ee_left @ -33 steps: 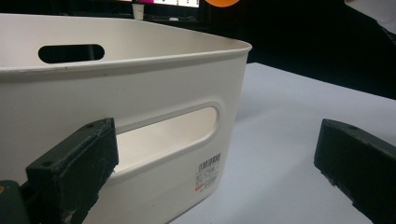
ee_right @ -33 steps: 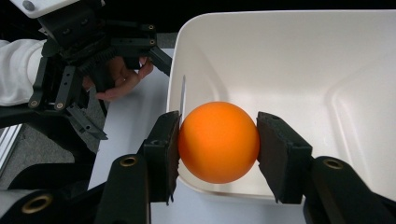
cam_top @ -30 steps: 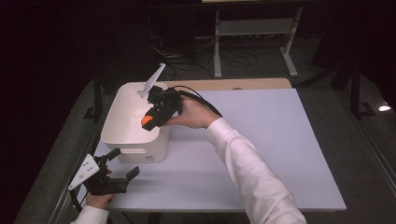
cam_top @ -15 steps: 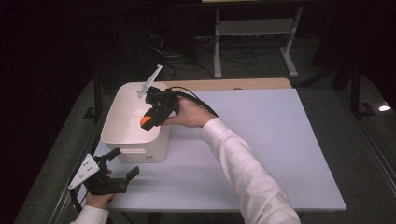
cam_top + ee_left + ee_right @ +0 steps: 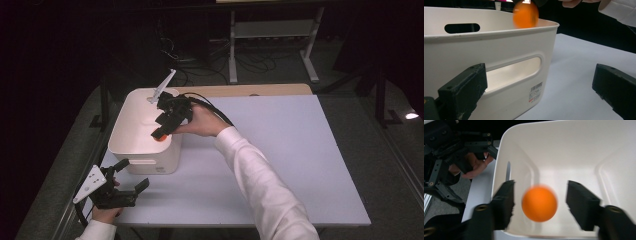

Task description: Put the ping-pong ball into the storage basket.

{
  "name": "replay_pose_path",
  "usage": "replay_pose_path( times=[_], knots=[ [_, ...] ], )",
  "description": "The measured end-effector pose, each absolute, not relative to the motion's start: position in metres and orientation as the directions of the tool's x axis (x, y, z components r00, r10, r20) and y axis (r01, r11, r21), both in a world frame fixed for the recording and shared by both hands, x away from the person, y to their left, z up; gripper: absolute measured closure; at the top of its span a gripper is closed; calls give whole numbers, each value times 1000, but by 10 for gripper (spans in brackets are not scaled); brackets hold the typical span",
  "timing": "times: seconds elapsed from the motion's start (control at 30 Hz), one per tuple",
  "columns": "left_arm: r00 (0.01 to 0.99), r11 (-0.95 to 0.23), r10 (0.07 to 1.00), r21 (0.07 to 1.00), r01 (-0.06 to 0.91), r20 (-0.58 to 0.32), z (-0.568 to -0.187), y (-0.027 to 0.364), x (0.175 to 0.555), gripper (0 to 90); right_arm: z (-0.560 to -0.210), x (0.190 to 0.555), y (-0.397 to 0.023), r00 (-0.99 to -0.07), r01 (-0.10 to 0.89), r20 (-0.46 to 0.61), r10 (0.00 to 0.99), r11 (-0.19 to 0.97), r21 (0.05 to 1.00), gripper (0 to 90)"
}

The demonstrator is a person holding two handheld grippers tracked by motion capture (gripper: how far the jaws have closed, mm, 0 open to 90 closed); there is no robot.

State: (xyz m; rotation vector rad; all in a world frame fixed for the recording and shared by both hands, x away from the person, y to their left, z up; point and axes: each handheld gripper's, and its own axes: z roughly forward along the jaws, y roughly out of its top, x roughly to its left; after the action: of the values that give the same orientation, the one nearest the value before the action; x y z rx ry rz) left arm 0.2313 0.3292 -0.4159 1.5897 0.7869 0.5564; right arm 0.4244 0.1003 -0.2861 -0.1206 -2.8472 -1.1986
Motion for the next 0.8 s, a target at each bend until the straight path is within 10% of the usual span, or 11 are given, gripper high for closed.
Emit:
replay_pose_path(
  times=[0.3, 0.8],
  knots=[
    [656, -49, 751, 983, 176, -81, -416, 328, 232, 0, -278, 424, 81, -992, 113, 46, 120, 639, 761, 9],
    [657, -51, 750, 984, 171, -75, -416, 328, 232, 0, -277, 420, 52, -986, 132, 42, 164, 591, 796, 0]
  ],
)
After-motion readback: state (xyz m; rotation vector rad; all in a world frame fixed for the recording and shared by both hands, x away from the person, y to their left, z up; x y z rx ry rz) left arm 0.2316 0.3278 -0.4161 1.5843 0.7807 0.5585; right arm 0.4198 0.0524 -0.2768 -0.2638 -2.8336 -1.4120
